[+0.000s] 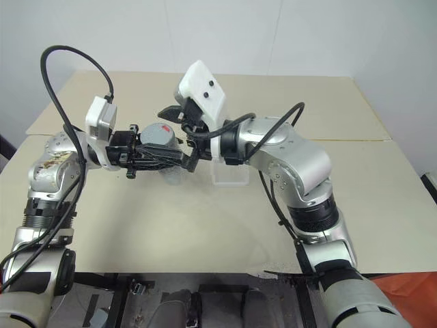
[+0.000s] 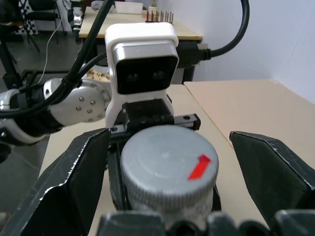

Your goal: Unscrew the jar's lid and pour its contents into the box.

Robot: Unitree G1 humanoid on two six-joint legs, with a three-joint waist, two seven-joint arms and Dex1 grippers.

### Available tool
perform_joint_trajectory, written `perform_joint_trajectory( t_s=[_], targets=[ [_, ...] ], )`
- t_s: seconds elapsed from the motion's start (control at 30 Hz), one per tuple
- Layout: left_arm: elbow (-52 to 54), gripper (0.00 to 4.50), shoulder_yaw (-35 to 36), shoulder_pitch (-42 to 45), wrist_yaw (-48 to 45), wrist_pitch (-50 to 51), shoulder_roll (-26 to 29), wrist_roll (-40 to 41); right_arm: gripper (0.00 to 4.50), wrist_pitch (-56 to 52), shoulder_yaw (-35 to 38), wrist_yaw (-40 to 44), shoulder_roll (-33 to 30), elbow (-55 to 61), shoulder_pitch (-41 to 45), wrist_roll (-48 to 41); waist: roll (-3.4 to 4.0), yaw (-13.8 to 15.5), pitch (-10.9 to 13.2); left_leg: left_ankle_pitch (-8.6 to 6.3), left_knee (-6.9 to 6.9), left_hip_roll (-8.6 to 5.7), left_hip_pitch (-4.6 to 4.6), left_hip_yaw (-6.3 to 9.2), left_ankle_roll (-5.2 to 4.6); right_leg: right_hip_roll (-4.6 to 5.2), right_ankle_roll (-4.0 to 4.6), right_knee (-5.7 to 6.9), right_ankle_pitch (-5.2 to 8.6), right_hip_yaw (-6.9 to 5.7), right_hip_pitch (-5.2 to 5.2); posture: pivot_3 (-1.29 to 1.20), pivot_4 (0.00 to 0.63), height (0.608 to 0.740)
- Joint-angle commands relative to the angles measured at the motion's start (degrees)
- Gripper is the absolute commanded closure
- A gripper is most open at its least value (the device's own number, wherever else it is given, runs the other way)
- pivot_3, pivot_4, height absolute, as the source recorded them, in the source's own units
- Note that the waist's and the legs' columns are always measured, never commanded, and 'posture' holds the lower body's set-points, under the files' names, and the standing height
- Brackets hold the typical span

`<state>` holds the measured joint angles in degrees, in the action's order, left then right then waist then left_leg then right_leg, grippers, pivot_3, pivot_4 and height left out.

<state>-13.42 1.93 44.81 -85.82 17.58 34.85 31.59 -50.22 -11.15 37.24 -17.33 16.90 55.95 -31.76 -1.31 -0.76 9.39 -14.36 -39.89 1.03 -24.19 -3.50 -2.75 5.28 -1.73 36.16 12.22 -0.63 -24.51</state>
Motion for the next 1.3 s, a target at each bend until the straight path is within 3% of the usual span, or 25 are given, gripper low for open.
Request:
perform_joint_trajectory(
  t_s=[0.03, 0.27, 1.3],
  targets=[
    [0.4, 2.48, 0.9, 1.6, -0.4, -0.2, 0.4, 0.7, 0.02, 0.9, 0.6, -0.8, 1.4, -0.4, 2.0, 0.4, 0.0, 0.0, 0.0, 0.0, 0.0, 0.0, 0.0, 0.0, 0.0, 0.01, 0.0, 0.0, 0.0, 0.0, 0.0, 0.0, 0.15, 0.74],
    [1.8, 2.48, 1.2, 0.9, 0.1, 0.3, 0.6, 1.0, 0.02, 1.8, 0.9, 0.2, 1.9, -2.7, 2.3, 1.3, 0.0, 0.0, 0.0, 0.0, 0.0, 0.01, 0.0, 0.01, 0.0, -0.01, 0.0, 0.01, 0.0, -0.01, 0.0, 0.0, 0.15, 0.74],
    [2.8, 2.48, 1.7, 0.6, -0.4, 1.5, 2.2, 1.6, 0.02, 1.4, 7.8, 5.5, -8.1, 0.0, -2.8, -2.7, 0.0, 0.0, 0.0, 0.0, 0.0, 0.0, 0.0, 0.0, 0.0, 0.0, 0.0, -0.02, 0.0, 0.0, 0.0, 0.0, 0.15, 0.74]
  ],
)
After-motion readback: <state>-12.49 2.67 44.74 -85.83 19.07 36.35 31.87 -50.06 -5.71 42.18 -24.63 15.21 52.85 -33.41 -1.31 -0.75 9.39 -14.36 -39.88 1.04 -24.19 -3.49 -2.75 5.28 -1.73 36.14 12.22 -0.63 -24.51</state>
